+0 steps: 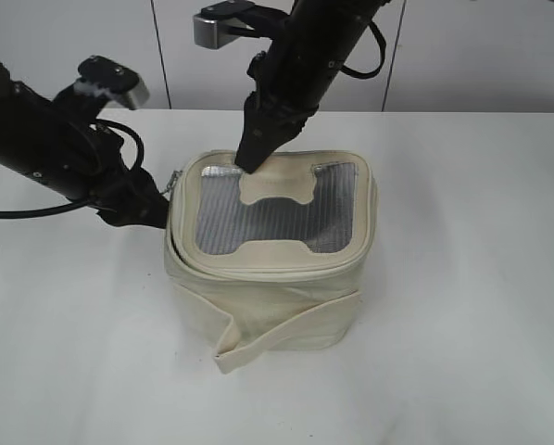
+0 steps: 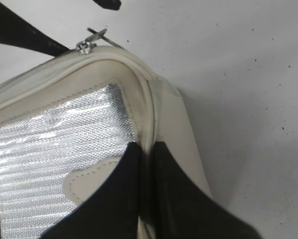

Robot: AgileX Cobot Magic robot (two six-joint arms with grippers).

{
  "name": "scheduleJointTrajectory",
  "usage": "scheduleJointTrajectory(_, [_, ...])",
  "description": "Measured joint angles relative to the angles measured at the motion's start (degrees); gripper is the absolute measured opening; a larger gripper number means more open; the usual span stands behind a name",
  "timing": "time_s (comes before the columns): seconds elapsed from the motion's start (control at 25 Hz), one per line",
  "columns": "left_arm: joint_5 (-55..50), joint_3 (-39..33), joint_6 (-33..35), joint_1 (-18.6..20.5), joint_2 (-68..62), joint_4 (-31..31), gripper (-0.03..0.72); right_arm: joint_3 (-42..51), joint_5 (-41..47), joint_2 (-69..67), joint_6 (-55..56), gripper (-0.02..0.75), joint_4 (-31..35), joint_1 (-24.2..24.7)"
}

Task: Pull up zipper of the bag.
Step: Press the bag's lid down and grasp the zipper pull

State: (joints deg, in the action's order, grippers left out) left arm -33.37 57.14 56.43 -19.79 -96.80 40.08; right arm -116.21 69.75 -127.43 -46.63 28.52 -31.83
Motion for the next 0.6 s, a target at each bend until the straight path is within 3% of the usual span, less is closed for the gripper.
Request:
scheduleJointTrajectory(0.2, [3.2,0.0,0.5,-2.5,-0.2,-0.2,0.246,0.0,0.0,0.0,0.0,0.040,-0.4,0.1])
scheduleJointTrajectory(0.36, [4.7,0.0,0.5,-3.0,-0.2,-0.1,0.038,0.0,0.0,0.0,0.1,0.040,-0.5,0.1])
scheduleJointTrajectory(0.44, [4.7,0.0,0.5,-3.0,-0.2,-0.2,0.001,-0.1,0.0,0.0,0.1,0.039,-0.5,0.1])
scheduleJointTrajectory(0.6, [3.6,0.0,0.5,-3.0,0.2,-0.4,-0.003,-0.1,0.0,0.0,0.6,0.039,-0.4,0.1])
